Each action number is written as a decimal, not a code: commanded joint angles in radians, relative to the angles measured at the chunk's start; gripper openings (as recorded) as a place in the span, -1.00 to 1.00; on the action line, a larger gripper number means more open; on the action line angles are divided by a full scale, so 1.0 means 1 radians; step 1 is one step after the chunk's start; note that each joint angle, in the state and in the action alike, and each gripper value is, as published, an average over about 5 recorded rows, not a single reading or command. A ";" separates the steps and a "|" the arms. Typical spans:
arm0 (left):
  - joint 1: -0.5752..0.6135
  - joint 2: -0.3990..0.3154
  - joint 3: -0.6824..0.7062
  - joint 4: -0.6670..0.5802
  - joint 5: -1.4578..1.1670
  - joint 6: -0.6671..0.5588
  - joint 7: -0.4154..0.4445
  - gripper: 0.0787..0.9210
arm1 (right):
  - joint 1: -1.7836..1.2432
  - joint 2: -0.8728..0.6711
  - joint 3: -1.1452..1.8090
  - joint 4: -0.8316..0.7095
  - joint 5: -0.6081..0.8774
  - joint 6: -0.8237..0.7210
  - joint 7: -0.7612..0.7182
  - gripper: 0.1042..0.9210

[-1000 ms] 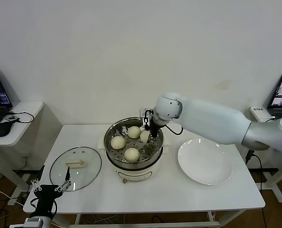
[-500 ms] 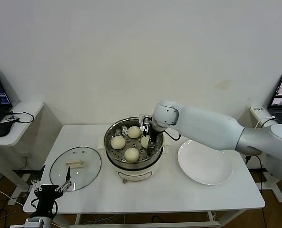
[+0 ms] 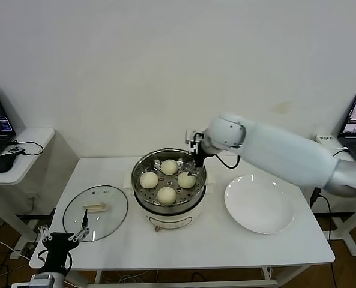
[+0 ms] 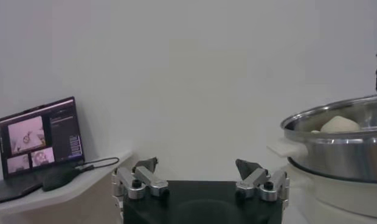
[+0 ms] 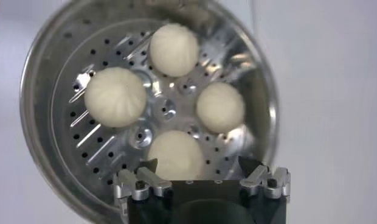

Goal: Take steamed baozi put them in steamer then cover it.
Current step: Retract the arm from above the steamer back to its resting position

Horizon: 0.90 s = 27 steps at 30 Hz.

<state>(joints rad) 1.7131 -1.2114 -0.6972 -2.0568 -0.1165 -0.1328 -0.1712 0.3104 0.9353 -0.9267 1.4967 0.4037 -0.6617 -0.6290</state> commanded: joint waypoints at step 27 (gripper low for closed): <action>-0.173 0.132 -0.050 0.375 1.104 -0.066 0.024 0.77 | -1.832 0.456 1.840 0.441 -0.254 0.828 0.418 0.76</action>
<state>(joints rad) 1.6016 -1.1467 -0.7209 -1.8650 0.3436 -0.1416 -0.1812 -1.1405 1.1154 0.5261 1.8325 0.2272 0.0130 -0.2289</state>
